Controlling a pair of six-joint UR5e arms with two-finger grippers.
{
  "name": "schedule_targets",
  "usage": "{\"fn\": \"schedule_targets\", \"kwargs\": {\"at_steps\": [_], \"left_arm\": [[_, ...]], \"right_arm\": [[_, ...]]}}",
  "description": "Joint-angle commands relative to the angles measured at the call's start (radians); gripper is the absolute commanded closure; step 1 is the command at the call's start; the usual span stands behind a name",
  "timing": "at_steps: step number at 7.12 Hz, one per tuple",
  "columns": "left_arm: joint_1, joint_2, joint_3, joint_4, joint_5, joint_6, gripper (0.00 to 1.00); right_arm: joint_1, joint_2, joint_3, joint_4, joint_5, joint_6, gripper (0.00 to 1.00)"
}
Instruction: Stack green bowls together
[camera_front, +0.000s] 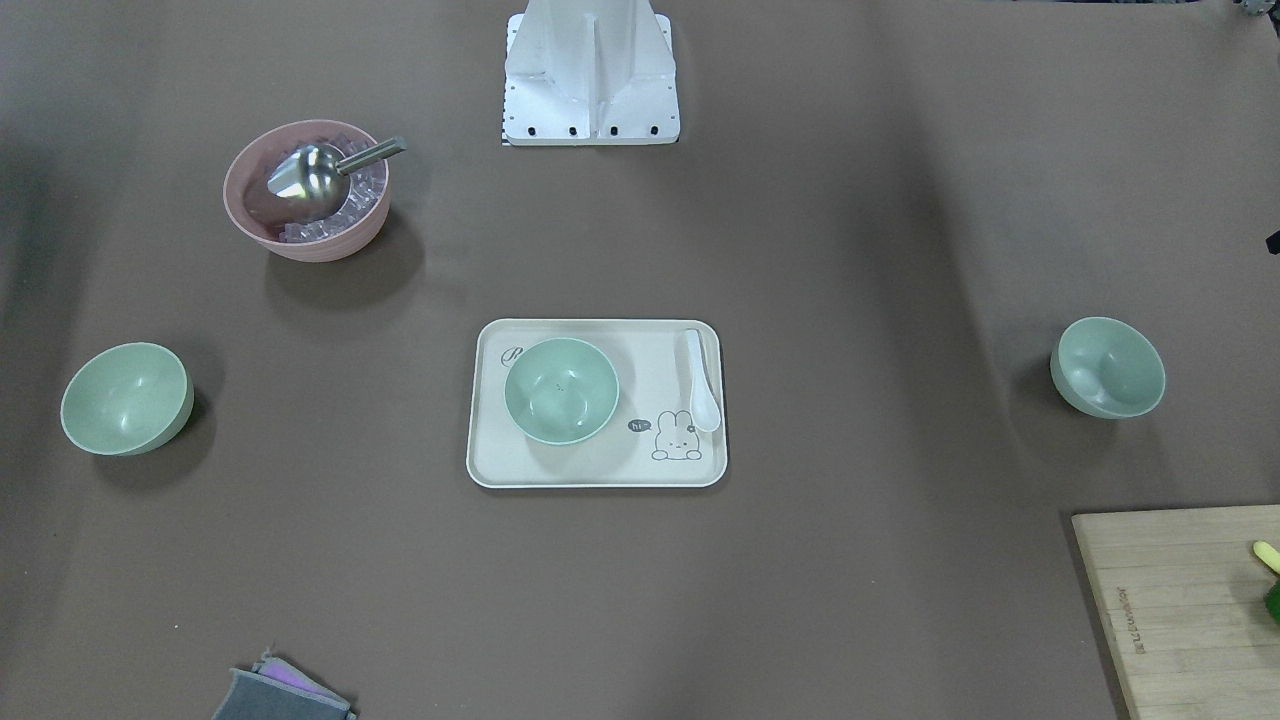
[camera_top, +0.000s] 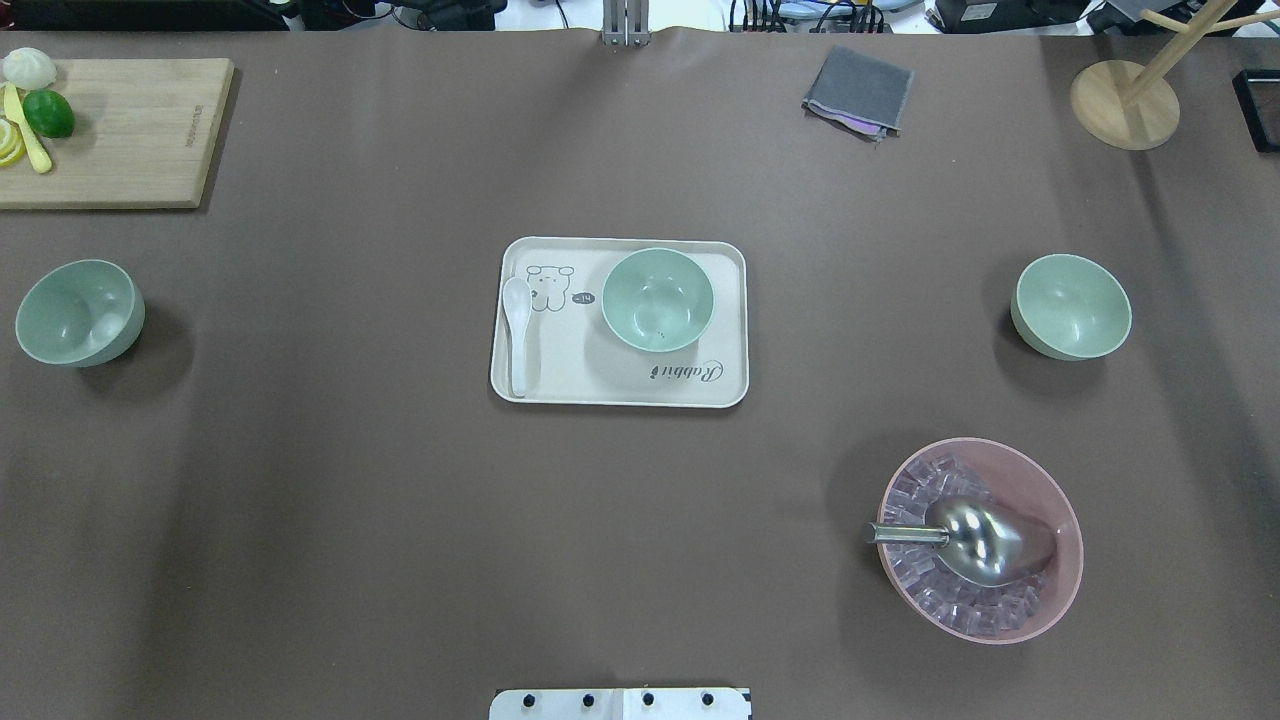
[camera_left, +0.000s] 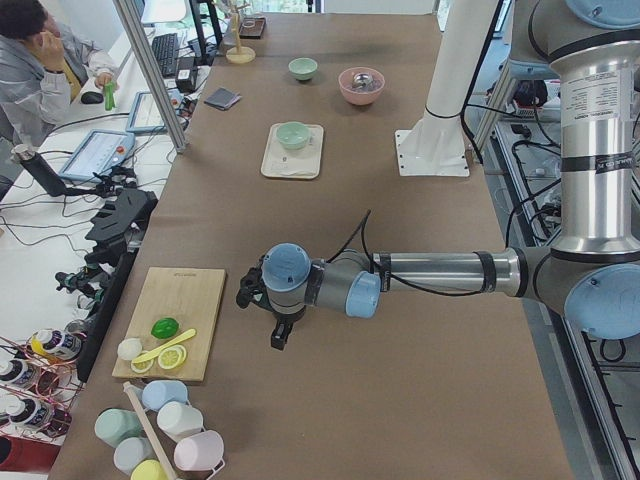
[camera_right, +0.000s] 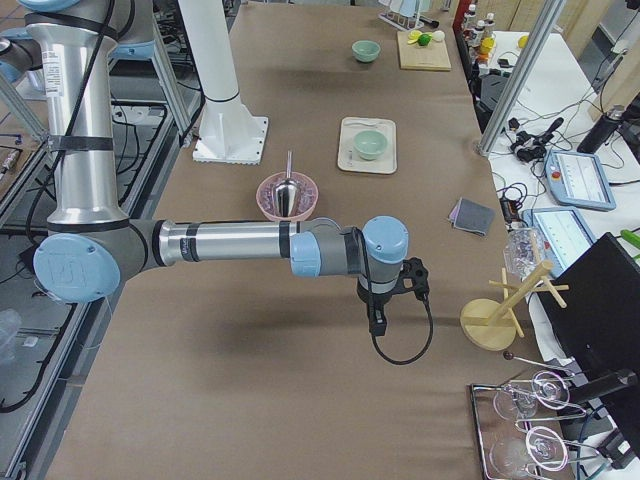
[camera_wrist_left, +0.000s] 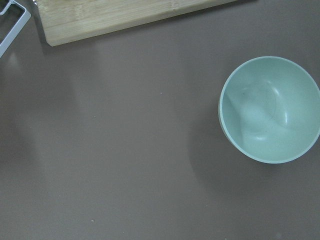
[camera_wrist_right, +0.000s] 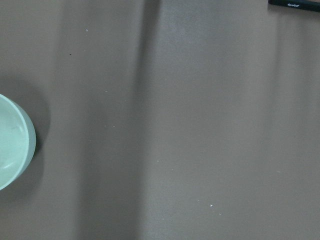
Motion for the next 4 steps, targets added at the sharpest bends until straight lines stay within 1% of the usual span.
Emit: {"fn": "schedule_targets", "kwargs": {"at_steps": [1,2,3,4], "left_arm": [[0.002,0.007,-0.003,-0.001,-0.071,-0.002,0.01],[0.002,0.007,-0.006,-0.001,-0.092,-0.002,0.01],[0.000,0.004,-0.004,-0.001,-0.093,-0.002,0.01],[0.000,0.003,-0.004,-0.001,-0.093,-0.002,0.01]], "right_arm": [[-0.036,0.006,0.031,0.003,0.077,0.029,0.00],[-0.106,0.011,0.086,0.003,0.077,0.125,0.00],[-0.164,0.008,0.131,0.043,0.065,0.293,0.00],[-0.216,-0.003,0.125,0.130,0.053,0.366,0.00]]}}
